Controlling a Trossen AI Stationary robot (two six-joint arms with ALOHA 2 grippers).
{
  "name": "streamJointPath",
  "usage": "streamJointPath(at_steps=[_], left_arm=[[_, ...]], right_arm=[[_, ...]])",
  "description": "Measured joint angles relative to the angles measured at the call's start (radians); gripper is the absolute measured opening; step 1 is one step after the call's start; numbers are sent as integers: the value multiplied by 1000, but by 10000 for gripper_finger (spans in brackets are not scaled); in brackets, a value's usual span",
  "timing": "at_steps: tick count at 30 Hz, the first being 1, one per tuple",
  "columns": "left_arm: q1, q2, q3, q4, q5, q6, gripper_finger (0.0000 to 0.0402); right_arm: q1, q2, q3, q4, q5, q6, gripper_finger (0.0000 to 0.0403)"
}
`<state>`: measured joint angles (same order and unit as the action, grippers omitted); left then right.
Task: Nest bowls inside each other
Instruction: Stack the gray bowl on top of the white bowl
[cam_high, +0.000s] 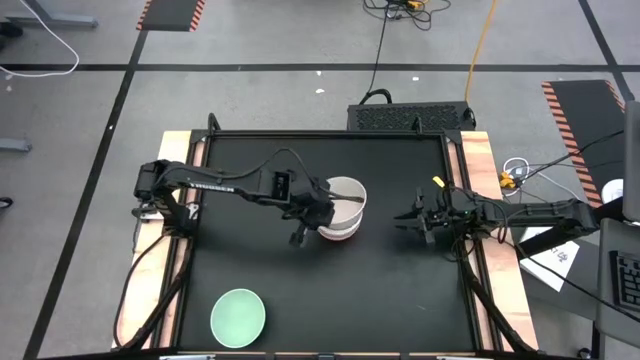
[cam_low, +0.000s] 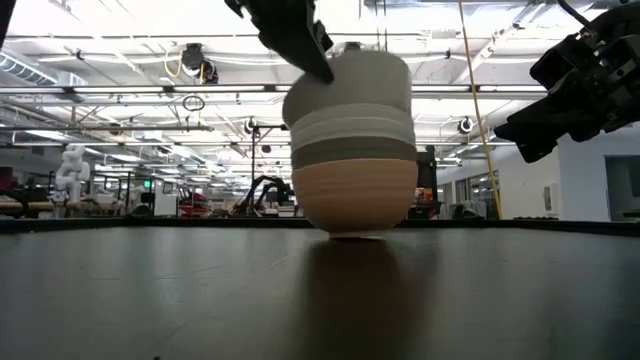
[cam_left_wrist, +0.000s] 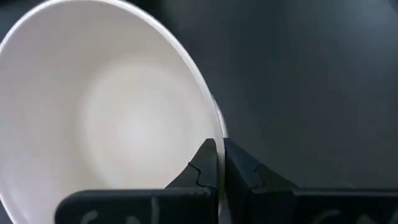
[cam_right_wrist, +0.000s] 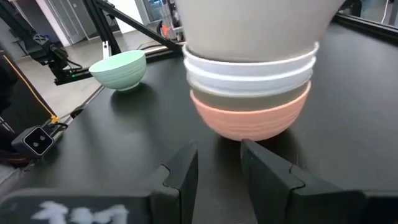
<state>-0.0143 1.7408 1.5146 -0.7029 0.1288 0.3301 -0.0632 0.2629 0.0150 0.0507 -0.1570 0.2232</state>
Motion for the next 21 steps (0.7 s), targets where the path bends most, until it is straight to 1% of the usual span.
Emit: streamJointPath(at_steps=[5,11,21], left_arm=[[3,24,0,-9,-72,-7,4],[2,27,2,-55,-76,-12,4],[0,24,5,-189,-80,-82,4]], right_arm=[[0,13,0,5,4,0,114],[0,32,0,8,5,0,114],[0,33,0,42,6,-8,114]])
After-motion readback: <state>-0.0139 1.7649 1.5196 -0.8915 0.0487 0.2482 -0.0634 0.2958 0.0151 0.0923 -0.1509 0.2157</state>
